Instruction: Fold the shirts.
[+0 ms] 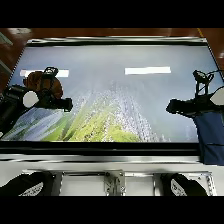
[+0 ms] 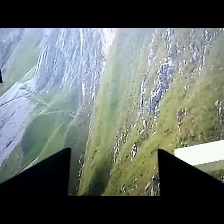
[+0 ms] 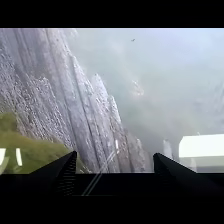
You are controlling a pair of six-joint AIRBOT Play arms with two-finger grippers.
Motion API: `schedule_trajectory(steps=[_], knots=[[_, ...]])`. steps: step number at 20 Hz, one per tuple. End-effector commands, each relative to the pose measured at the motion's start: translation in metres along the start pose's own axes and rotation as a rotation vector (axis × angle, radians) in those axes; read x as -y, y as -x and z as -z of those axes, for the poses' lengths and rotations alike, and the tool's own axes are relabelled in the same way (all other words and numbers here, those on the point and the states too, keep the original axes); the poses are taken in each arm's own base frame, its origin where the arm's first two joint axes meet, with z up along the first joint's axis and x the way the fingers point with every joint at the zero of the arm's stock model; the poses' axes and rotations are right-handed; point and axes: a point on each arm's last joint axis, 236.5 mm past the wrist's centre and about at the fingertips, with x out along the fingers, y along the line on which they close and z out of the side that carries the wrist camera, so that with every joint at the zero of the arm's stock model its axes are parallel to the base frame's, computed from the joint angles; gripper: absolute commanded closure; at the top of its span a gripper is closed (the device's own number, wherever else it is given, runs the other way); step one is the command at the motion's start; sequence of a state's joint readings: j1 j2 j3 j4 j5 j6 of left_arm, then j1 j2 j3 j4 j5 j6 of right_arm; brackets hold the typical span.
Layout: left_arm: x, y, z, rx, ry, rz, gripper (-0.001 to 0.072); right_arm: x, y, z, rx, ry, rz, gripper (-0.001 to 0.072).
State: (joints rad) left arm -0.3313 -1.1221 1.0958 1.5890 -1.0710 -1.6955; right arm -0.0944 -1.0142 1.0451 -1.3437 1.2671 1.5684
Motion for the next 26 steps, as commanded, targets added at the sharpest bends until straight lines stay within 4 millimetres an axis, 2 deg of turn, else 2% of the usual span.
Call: schedule_trajectory(steps=[1,2,3,4,6,7,9,11,15,17,20,22,24,26], knots=[[-0.009,-0.01,-0.013,0.033,-0.048,-0.03,0.0225,0.0,0.0,-0.003,0.011,0.003,0.001,0.0115],[-0.025,-0.016,-0.02,0.026,-0.049,-0.07,0.0113,0.0,0.0,-0.003,0.012,0.005,0.001,0.0115],[-0.049,-0.021,-0.031,0.013,-0.015,-0.113,0.0001,0.0,0.0,-0.003,0.013,0.011,0.001,0.0115],[-0.078,-0.023,-0.046,0.004,0.037,-0.153,-0.0013,0.0,0.0,-0.004,0.018,0.013,0.001,0.0115],[-0.152,-0.025,-0.076,0.004,0.175,-0.226,-0.0013,0.0,0.0,-0.008,0.034,0.013,0.001,0.0115],[-0.19,-0.026,-0.084,-0.007,0.249,-0.257,-0.0013,0.0,0.0,-0.01,0.04,0.013,0.001,0.0115],[-0.246,-0.037,-0.084,-0.058,0.372,-0.281,-0.0013,0.0,0.0,-0.011,0.047,0.013,0.001,0.0115],[-0.279,-0.061,-0.075,-0.107,0.478,-0.261,-0.0013,0.0,0.0,-0.017,0.071,0.013,0.001,0.0115],[-0.308,-0.116,-0.075,-0.058,0.626,-0.203,-0.0013,0.0,0.001,-0.021,0.087,0.013,0.001,0.0115],[-0.314,-0.144,-0.071,-0.056,0.646,-0.201,-0.0013,0.0,0.001,-0.021,0.09,0.012,0.0,0.0115],[-0.301,-0.184,-0.07,-0.049,0.704,-0.111,-0.0013,-0.001,0.001,-0.021,0.09,0.01,-0.005,0.0115],[-0.29,-0.201,-0.065,-0.069,0.74,-0.056,0.001,-0.005,0.001,-0.021,0.09,0.003,-0.022,0.0115],[-0.281,-0.203,-0.065,-0.084,0.758,-0.02,0.0519,-0.013,0.001,-0.021,0.089,-0.009,-0.057,0.0115],[-0.267,-0.183,-0.089,-0.025,0.707,0.051,0.0665,-0.018,0.001,-0.022,0.09,-0.016,-0.076,0.0115]])
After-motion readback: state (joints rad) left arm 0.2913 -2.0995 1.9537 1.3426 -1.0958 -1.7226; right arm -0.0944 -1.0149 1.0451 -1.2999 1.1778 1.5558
